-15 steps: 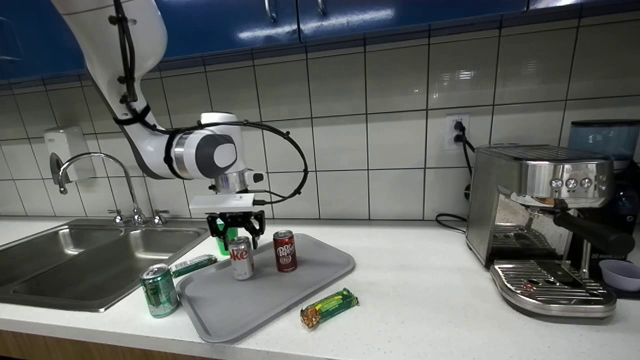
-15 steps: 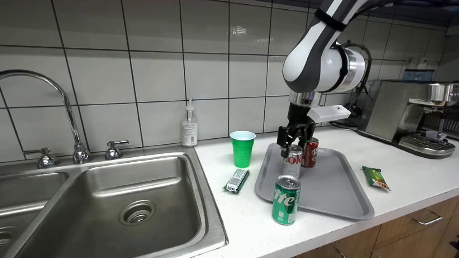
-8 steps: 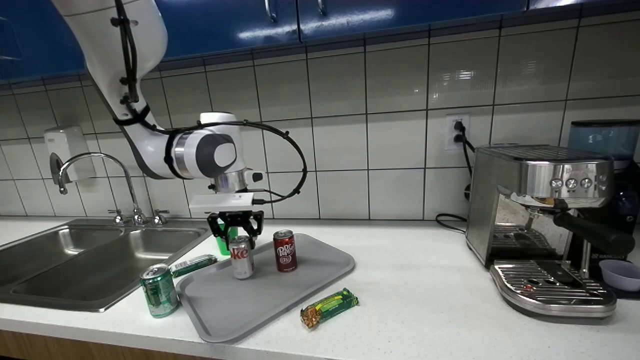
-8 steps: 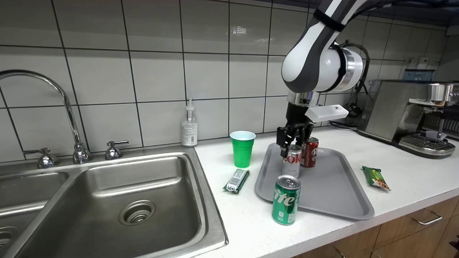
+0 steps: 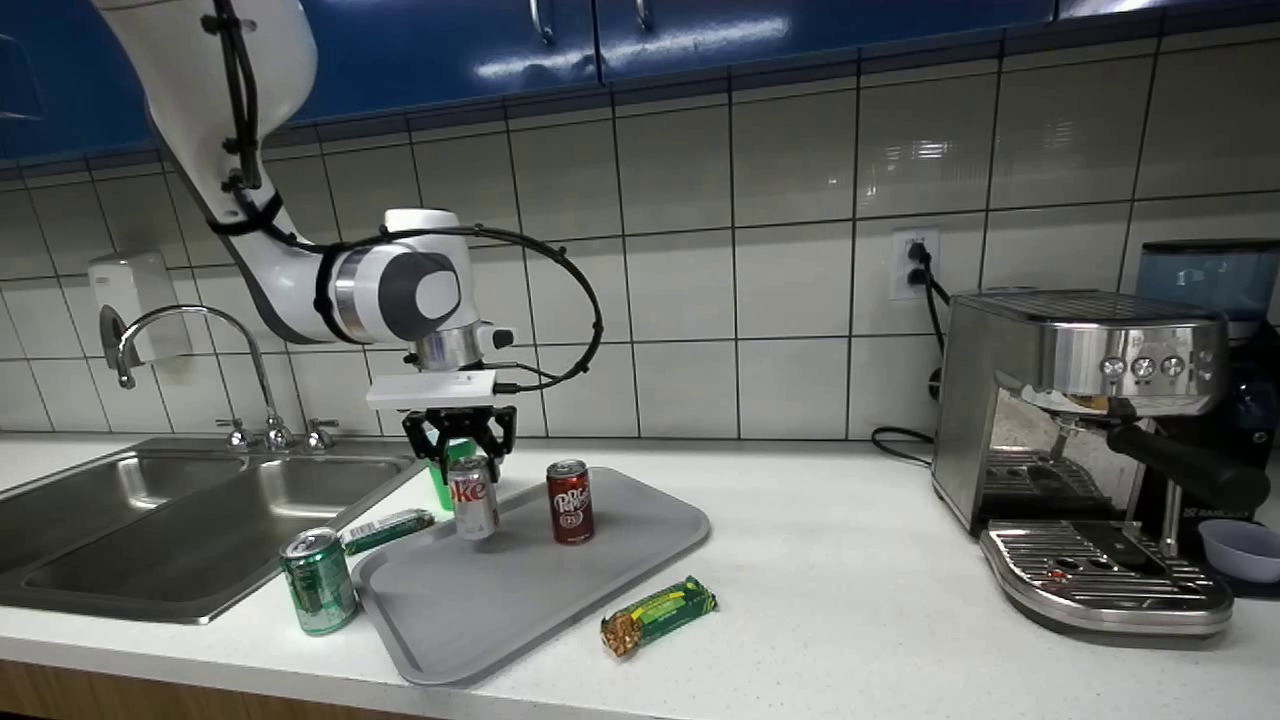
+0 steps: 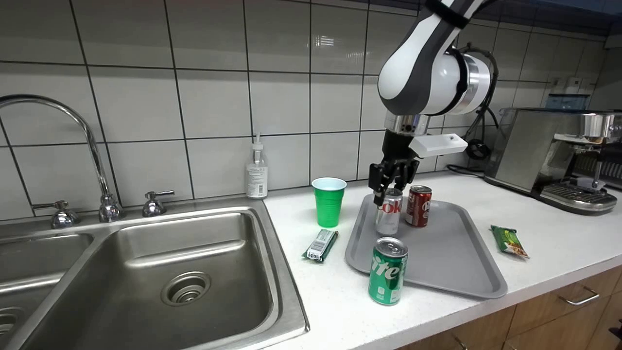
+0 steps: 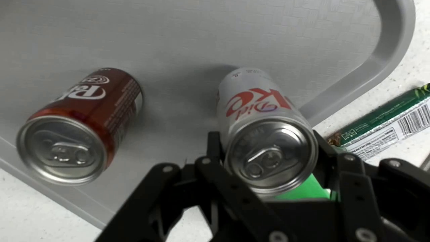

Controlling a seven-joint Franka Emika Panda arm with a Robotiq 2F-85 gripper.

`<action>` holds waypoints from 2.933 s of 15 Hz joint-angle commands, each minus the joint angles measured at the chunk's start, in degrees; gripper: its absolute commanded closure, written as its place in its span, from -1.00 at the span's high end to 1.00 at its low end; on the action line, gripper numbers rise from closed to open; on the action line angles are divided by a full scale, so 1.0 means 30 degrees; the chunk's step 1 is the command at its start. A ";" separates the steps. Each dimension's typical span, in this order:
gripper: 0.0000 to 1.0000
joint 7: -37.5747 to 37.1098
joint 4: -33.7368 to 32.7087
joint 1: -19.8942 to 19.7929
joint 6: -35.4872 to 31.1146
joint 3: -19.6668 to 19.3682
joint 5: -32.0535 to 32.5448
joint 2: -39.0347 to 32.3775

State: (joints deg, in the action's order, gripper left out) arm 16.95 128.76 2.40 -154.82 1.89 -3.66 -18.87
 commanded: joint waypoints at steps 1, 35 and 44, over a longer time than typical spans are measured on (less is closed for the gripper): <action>-0.23 -0.0392 0.1100 -0.0516 0.0244 0.0468 0.0180 0.1826; -0.23 -0.3592 0.6129 -0.3272 -0.0546 -0.3300 0.2743 0.7698; -0.23 -0.6902 0.5060 -0.4929 -0.1744 -0.4511 0.4472 0.6592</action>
State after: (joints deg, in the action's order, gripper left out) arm 0.91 146.34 -10.68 -158.90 -11.03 6.85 2.57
